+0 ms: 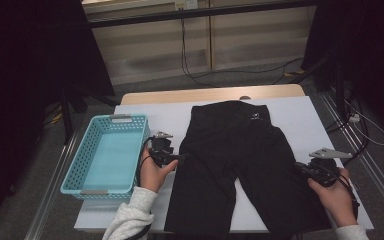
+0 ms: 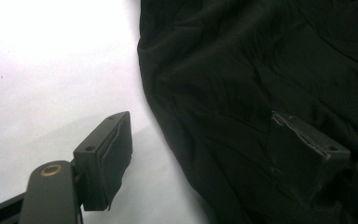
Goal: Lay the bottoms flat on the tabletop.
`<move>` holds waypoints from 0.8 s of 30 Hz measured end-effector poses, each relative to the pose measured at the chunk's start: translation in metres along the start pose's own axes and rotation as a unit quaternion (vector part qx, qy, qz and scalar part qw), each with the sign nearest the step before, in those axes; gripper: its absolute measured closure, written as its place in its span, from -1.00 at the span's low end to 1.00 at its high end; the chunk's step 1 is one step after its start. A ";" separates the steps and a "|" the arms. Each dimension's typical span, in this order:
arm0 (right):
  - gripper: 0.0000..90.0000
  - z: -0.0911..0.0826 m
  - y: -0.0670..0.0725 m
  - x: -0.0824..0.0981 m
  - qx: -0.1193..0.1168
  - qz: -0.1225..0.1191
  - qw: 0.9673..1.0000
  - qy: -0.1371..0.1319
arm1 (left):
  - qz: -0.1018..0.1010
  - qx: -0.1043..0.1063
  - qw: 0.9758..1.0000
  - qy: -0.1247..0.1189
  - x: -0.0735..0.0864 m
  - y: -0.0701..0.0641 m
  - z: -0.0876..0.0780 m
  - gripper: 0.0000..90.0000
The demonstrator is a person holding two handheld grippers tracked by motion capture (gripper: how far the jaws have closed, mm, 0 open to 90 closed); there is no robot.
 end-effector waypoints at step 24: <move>-0.14 -0.016 0.021 -0.011 -0.019 -0.023 0.999 -0.036 | 0.011 0.017 0.999 0.026 0.012 -0.015 -0.010 -0.64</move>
Point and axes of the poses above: each handheld gripper's, and its own axes: z roughly forward along the jaws, x roughly out of its underside, y roughly to its left, the point moved 6 cm from there along z, roughly forward along the jaws, and after that the axes turned 1 degree about -z, right-handed, at the moved point
